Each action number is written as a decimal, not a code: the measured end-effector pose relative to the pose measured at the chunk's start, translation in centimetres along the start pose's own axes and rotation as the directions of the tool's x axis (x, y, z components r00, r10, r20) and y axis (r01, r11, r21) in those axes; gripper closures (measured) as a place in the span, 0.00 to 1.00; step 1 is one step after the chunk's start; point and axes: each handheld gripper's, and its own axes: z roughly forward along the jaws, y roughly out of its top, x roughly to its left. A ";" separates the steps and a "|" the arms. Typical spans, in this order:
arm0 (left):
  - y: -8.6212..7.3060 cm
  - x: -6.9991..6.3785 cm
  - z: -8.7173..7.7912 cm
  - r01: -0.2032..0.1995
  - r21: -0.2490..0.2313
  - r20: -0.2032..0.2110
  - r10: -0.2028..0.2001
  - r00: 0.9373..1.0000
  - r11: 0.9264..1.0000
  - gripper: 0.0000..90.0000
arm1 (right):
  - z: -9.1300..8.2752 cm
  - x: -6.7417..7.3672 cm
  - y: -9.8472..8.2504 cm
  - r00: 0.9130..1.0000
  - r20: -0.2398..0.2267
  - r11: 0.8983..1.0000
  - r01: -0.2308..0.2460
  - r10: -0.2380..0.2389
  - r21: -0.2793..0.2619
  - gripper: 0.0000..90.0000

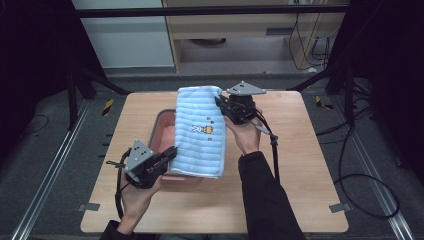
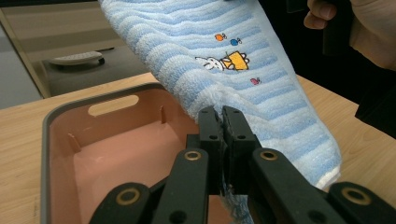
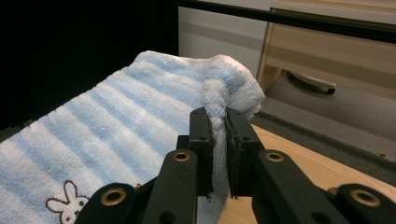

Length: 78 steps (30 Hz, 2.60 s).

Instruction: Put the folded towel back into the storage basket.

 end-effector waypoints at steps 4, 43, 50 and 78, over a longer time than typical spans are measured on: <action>-0.2 0.9 -0.3 0.007 -0.001 -0.027 -0.007 1.000 1.000 0.97 | 1.2 0.6 0.4 1.000 -0.005 1.000 0.002 -0.002 0.003 0.92; -2.5 6.0 1.0 0.100 0.043 -0.135 -0.093 0.986 0.994 0.97 | 9.9 3.1 -0.7 0.999 -0.038 0.996 0.031 -0.028 0.085 0.92; -3.4 6.4 1.9 0.094 0.081 -0.145 -0.082 0.986 0.992 0.97 | 10.5 3.1 -1.7 0.999 -0.029 0.993 0.036 -0.033 0.111 0.92; -6.4 6.2 4.1 0.080 0.218 -0.179 -0.041 0.983 0.973 0.96 | 12.7 3.1 -6.6 0.999 -0.027 0.975 0.026 -0.020 0.221 0.90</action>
